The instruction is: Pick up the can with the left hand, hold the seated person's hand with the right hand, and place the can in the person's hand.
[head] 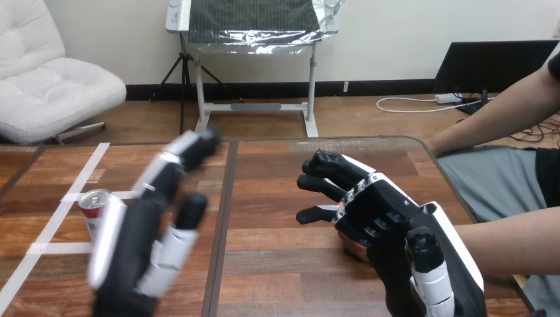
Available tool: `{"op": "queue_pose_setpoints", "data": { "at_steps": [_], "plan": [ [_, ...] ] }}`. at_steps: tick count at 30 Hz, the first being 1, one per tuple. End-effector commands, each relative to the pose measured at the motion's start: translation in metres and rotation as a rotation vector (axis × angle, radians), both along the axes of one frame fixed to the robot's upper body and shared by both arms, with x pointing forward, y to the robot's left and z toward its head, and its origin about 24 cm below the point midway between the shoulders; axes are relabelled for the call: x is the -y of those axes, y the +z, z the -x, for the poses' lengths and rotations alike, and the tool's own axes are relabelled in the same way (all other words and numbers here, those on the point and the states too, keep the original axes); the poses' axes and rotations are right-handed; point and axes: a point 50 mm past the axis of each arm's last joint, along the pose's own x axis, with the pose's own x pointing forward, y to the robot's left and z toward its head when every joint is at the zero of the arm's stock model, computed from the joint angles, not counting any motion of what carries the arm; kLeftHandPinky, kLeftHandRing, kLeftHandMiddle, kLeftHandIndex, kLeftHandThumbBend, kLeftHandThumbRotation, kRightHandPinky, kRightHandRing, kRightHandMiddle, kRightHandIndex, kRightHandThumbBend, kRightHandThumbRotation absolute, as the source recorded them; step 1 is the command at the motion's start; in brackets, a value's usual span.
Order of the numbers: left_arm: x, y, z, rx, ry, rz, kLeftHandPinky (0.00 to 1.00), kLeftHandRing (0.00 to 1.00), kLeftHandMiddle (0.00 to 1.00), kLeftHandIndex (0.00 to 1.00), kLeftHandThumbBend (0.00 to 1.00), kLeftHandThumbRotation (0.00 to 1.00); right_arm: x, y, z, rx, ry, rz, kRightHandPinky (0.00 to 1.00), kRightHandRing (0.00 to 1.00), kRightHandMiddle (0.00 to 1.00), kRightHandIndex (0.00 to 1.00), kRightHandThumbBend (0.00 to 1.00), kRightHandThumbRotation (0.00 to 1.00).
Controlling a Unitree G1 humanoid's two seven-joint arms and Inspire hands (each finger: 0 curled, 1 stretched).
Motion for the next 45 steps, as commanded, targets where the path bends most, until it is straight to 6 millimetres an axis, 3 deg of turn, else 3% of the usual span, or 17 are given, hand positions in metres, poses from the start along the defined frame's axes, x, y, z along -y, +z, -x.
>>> {"op": "queue_pose_setpoints", "data": {
  "at_steps": [1, 16, 33, 45],
  "plan": [
    [-0.009, 0.026, -0.017, 0.145, 0.055, -0.041, 0.82, 0.84, 0.84, 0.83, 0.72, 0.97, 0.001, 0.015, -0.005, 0.086, -0.003, -0.005, 0.68, 0.83, 0.85, 0.81, 0.78, 0.86],
    [-0.036, 0.042, -0.03, 0.181, 0.229, -0.112, 0.85, 0.91, 0.91, 0.89, 0.98, 0.93, 0.001, 0.015, -0.004, 0.083, 0.008, -0.008, 0.67, 0.84, 0.85, 0.82, 0.76, 0.87],
    [-0.059, 0.052, -0.041, 0.232, 0.352, -0.137, 0.92, 0.95, 0.93, 0.9, 1.0, 0.77, 0.002, 0.015, -0.001, 0.074, 0.007, -0.003, 0.7, 0.85, 0.85, 0.82, 0.78, 0.87],
    [-0.069, 0.062, -0.051, 0.244, 0.42, -0.136, 0.93, 0.95, 0.94, 0.9, 1.0, 0.71, 0.003, 0.015, 0.0, 0.068, 0.001, 0.004, 0.71, 0.84, 0.84, 0.82, 0.77, 0.88]
  ]
}}
